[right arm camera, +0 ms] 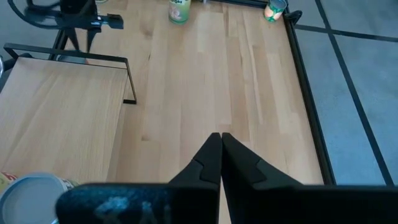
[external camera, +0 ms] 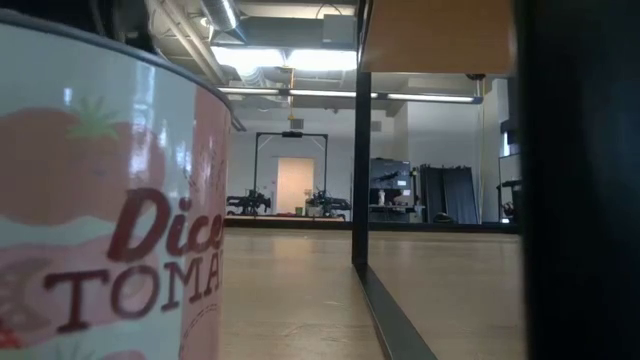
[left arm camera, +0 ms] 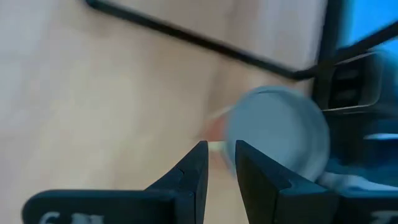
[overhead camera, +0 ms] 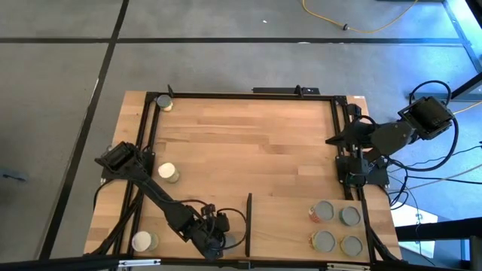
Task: Pick and place cans onto a shelf
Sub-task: Put the canned diced tomato on the shelf
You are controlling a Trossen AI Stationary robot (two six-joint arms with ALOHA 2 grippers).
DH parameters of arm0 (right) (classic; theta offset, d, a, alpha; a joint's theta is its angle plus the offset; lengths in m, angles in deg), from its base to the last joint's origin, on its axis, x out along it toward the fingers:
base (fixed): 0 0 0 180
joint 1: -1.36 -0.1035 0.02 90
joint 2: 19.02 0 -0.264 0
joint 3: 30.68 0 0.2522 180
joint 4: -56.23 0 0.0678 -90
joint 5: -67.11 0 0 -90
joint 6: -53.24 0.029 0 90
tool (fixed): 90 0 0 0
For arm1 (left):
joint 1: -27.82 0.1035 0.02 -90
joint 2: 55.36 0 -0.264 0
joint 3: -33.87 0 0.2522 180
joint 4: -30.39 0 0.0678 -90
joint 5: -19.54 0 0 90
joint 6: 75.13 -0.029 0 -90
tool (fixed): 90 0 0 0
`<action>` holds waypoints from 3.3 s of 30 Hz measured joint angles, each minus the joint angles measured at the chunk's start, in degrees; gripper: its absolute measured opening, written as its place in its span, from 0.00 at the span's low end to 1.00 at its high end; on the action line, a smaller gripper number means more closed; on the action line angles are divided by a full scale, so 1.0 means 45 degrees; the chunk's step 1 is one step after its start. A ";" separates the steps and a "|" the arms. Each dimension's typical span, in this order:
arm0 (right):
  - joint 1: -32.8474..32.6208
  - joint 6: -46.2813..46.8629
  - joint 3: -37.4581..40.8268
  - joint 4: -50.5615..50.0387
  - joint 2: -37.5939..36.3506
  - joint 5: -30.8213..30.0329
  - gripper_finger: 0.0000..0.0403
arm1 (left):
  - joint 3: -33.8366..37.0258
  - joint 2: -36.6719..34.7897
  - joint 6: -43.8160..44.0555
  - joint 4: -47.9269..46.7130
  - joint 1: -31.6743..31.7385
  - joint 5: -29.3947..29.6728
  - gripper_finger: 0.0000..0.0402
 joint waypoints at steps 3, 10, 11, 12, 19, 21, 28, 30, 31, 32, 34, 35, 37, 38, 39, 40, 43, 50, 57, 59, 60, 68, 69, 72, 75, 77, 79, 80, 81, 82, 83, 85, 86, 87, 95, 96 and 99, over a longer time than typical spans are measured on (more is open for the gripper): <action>-0.0004 -0.0001 0.0000 -0.0001 0.0001 0.0001 0.02 | -0.0013 0.0232 -0.0018 0.0484 -0.0010 0.0040 0.18; 0.0000 -0.0035 0.0000 -0.0001 -0.0004 -0.0004 0.02 | -0.0008 0.0416 -0.0098 0.0493 -0.0020 -0.0268 0.18; -0.0004 -0.0035 0.0000 -0.0001 -0.0004 -0.0004 0.02 | -0.0014 0.0478 -0.0099 0.0502 -0.0020 -0.0408 0.18; -0.0004 -0.0035 0.0000 0.0004 -0.0004 -0.0004 0.02 | -0.0014 0.0543 -0.0096 0.0510 -0.0021 -0.0485 0.18; 0.0001 -0.0035 0.0000 0.0003 -0.0004 -0.0004 0.02 | -0.0019 0.0552 -0.0113 0.0539 0.0016 -0.0668 0.18; -0.0002 -0.0035 0.0000 -0.0001 -0.0004 -0.0004 0.02 | -0.0019 0.0552 -0.0009 0.0495 0.0033 -0.0850 0.18; 0.0001 -0.0030 0.0000 -0.0001 -0.0004 -0.0004 0.02 | -0.0040 0.0546 0.0304 0.0147 0.0385 -0.2000 0.04; 0.0000 -0.0030 0.0000 0.0000 -0.0004 -0.0004 0.02 | -0.0044 0.0523 0.0530 0.0007 0.0495 -0.2210 0.02; -0.0004 -0.0034 0.0000 -0.0001 -0.0001 -0.0004 0.02 | -0.0044 0.0523 0.0647 -0.0012 0.0540 -0.2309 0.02; 0.0001 -0.0035 0.0000 0.0002 -0.0002 -0.0004 0.02 | -0.0044 0.0523 0.0810 -0.0012 0.0573 -0.2342 0.02; 0.0000 -0.0030 0.0000 -0.0001 -0.0003 -0.0004 0.02 | -0.0039 0.0502 0.1096 -0.0015 0.0615 -0.2342 0.01; 0.0000 -0.0033 0.0000 -0.0001 -0.0001 -0.0004 0.02 | -0.0035 0.0464 0.1207 -0.0048 0.0616 -0.2342 0.01; -0.0002 -0.0035 0.0000 -0.0001 -0.0002 -0.0004 0.02 | -0.0081 0.0397 0.1285 -0.0146 0.0617 -0.2357 0.01; -0.0004 -0.0032 0.0000 0.0001 -0.0004 -0.0004 0.02 | -0.0177 0.0351 0.1264 -0.0244 0.0612 -0.2364 0.01; 0.0000 -0.0035 0.0000 -0.0001 -0.0004 -0.0004 0.02 | -0.0312 0.0312 0.1222 -0.0415 0.0610 -0.2415 0.01; 0.0001 -0.0033 0.0000 0.0002 -0.0003 -0.0004 0.02 | -0.0450 0.0288 0.1206 -0.0617 0.0605 -0.2416 0.01; -0.0002 -0.0011 0.0000 -0.0001 -0.0004 -0.0011 0.02 | -0.1005 0.0129 0.1198 -0.1451 0.0602 -0.2410 0.01; -0.0003 -0.0025 0.0000 -0.0001 -0.0004 -0.0028 0.02 | -0.3028 -0.0449 0.1138 -0.4047 0.0617 -0.2000 0.00; -0.0002 0.0005 0.0000 -0.0001 -0.0004 -0.0028 0.02 | -0.6678 -0.0536 0.0229 -0.7023 0.0775 -0.1197 0.00; -0.0001 0.0022 0.0000 -0.0001 -0.0004 -0.0030 0.02 | -0.7622 -0.0536 0.0184 -0.7753 0.0861 -0.0877 0.00; 0.0001 0.0051 0.0000 -0.0001 -0.0004 -0.0028 0.02 | -0.8067 -0.0536 0.0167 -0.8154 0.0920 -0.0659 0.00; -0.0004 0.0052 0.0000 -0.0001 -0.0004 -0.0028 0.02 | -1.0244 -0.0487 -0.1196 -0.9164 0.1755 -0.0483 0.00; -0.0004 0.0069 0.0000 -0.0001 -0.0004 -0.0028 0.02 | -1.0336 -0.0490 -0.1404 -0.9149 0.1908 -0.0479 0.00; -0.0002 0.0062 0.0000 -0.0001 -0.0004 -0.0030 0.02 | -1.0433 -0.0492 -0.1935 -0.9100 0.2362 -0.0458 0.00; 0.0001 0.0065 0.0000 0.0001 -0.0004 -0.0031 0.02 | -1.0441 -0.0488 -0.2641 -0.8339 0.2769 -0.0462 0.00; 0.0001 0.0062 0.0000 0.0004 -0.0004 -0.0033 0.02 | -1.0462 -0.0355 -0.3486 -0.7507 0.3038 -0.0443 0.00; -0.0001 0.0062 0.0000 -0.0001 -0.0004 -0.0038 0.02 | -1.0460 -0.0155 -0.4368 -0.6501 0.3224 -0.0457 0.00; 0.0001 0.0063 0.0000 -0.0001 -0.0004 -0.0038 0.02 | -1.0457 -0.0063 -0.4821 -0.6170 0.3310 -0.0514 0.00; 0.0000 0.0062 0.0000 -0.0001 -0.0004 -0.0038 0.02 | -1.0458 0.0023 -0.5188 -0.5913 0.3393 -0.0614 0.00; 0.0000 0.0064 0.0000 -0.0001 -0.0004 -0.0038 0.02 | -1.0462 0.0112 -0.5453 -0.5814 0.3453 -0.0680 0.00; -0.0003 0.0062 0.0000 -0.0001 -0.0004 -0.0038 0.02 | -1.0462 0.0214 -0.5524 -0.5900 0.3507 -0.0676 0.00; -0.0002 0.0062 0.0000 -0.0001 -0.0004 -0.0038 0.02 | -1.0457 0.0510 -0.5548 -0.5937 0.3635 -0.0775 0.00; -0.0001 0.0063 0.0000 -0.0001 -0.0004 -0.0038 0.02 | -1.0457 0.0661 -0.5645 -0.5887 0.3713 -0.0934 0.00; -0.0002 0.0062 0.0000 0.0000 -0.0004 -0.0038 0.02 | -1.0452 0.0809 -0.5793 -0.5902 0.3776 -0.1021 0.00; -0.0004 0.0062 0.0000 -0.0001 -0.0004 -0.0043 0.02 | -1.0443 0.1840 -0.6184 -0.5555 0.4300 -0.1704 0.00; -0.0004 0.0062 0.0000 -0.0001 -0.0004 -0.0043 0.02 | -1.0443 0.1961 -0.6183 -0.5514 0.4322 -0.1834 0.00; -0.0004 0.0062 0.0000 -0.0001 -0.0004 -0.0043 0.02 | -1.0443 0.2224 -0.6175 -0.5303 0.4366 -0.2335 0.00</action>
